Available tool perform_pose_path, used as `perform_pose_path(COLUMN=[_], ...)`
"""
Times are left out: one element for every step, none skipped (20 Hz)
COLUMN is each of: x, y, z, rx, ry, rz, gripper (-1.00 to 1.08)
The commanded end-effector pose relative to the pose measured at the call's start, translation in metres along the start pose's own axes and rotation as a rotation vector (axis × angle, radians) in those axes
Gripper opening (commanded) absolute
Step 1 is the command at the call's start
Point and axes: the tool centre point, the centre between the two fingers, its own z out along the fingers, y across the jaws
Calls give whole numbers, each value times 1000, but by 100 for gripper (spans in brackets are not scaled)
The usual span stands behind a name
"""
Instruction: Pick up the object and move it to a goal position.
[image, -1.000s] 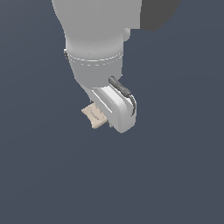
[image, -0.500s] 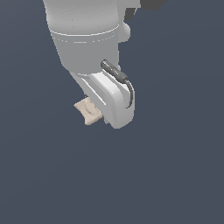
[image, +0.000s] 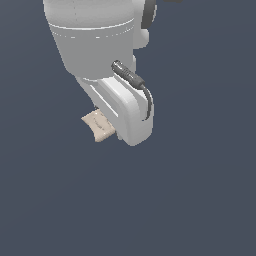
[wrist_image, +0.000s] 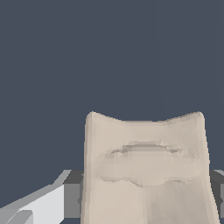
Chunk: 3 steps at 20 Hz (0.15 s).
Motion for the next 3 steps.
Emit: perform_pose_path(x=[0, 0, 0], y=[0, 0, 0], z=[-1, -1, -1], rx=[0, 0, 0], ry=[0, 0, 0], rz=[0, 0, 0], gripper=[-100, -100, -100])
